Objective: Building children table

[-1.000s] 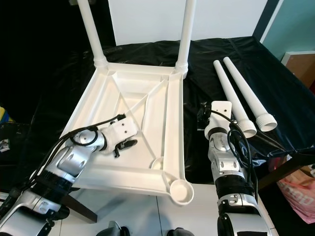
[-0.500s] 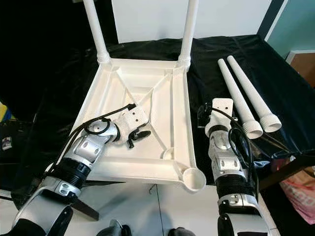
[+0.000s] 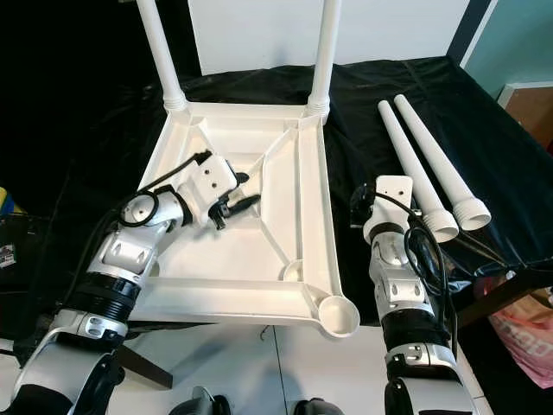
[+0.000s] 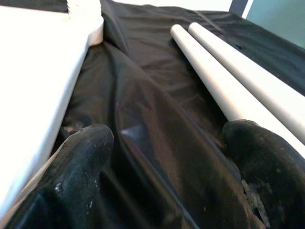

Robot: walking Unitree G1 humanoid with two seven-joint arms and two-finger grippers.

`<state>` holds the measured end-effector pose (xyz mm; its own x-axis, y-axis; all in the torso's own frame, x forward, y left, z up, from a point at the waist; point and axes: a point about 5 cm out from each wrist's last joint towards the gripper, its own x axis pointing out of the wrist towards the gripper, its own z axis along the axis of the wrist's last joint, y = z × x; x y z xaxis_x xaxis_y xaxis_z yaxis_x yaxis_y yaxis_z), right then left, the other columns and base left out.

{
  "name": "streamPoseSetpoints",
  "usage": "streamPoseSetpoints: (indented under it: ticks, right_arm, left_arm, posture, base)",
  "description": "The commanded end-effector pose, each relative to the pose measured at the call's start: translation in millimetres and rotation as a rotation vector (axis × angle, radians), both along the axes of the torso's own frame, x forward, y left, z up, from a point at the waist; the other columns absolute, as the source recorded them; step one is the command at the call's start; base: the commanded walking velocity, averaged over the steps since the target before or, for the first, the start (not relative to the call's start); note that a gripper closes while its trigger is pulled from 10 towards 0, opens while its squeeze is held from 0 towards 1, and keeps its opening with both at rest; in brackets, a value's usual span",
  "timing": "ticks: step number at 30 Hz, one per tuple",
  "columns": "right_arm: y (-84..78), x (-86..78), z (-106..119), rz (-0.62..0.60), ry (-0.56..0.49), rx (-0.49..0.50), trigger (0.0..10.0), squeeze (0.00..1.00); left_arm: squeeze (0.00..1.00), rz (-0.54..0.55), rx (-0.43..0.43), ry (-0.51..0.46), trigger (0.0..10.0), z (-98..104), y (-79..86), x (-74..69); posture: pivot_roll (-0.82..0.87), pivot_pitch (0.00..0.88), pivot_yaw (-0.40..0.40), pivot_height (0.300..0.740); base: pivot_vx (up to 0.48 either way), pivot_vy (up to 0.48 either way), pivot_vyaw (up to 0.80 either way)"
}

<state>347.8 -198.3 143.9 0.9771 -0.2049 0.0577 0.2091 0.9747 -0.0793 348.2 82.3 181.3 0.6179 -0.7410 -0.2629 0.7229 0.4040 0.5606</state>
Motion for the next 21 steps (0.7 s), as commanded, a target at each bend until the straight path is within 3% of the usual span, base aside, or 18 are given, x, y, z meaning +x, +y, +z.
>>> streamPoseSetpoints:
  ticks: [1, 2, 3, 12, 15, 21]
  right_arm:
    - [-1.4, -0.1, -3.4, -0.002, 0.022, 0.007, 10.0, 0.0]
    - [-1.6, -0.1, -3.1, -0.003, 0.021, 0.007, 10.0, 0.0]
    - [-2.2, -0.3, -3.1, -0.004, 0.02, 0.007, 10.0, 0.0]
    - [-6.3, -1.3, -1.8, -0.017, 0.012, 0.004, 10.0, 0.0]
    - [-7.4, -2.1, -1.3, -0.025, 0.007, 0.007, 10.0, 0.0]
    - [-8.2, -3.2, -1.4, -0.032, 0.004, 0.009, 10.0, 0.0]
  left_arm:
    - [1.0, 0.163, -0.025, -0.107, 10.0, -3.0, 4.8, 5.4]
    - [1.0, 0.132, -0.005, -0.092, 10.0, -7.5, 3.3, 2.8]
    - [0.0, 0.122, 0.011, -0.06, 10.0, -13.6, 2.5, 1.3]
    - [0.0, 0.173, 0.067, 0.009, 10.0, -34.2, 1.8, 4.1]
    - [0.0, 0.276, 0.061, 0.081, 10.0, -41.8, 6.0, 13.6]
    - [0.0, 0.376, 0.026, 0.107, 10.0, -42.5, 9.7, 21.5]
  posture:
    - [-0.03, 0.067, -0.017, 0.74]
    - [-0.03, 0.063, -0.016, 0.74]
    - [-0.03, 0.06, -0.013, 0.74]
    - [-0.05, 0.052, -0.001, 0.74]
    - [-0.06, 0.043, 0.009, 0.74]
    - [-0.07, 0.04, 0.015, 0.74]
  base:
    - [0.0, 0.0, 0.0]
    - [0.0, 0.0, 0.0]
    - [0.0, 0.0, 0.0]
    - [0.0, 0.0, 0.0]
    - [0.0, 0.0, 0.0]
    - [0.0, 0.0, 0.0]
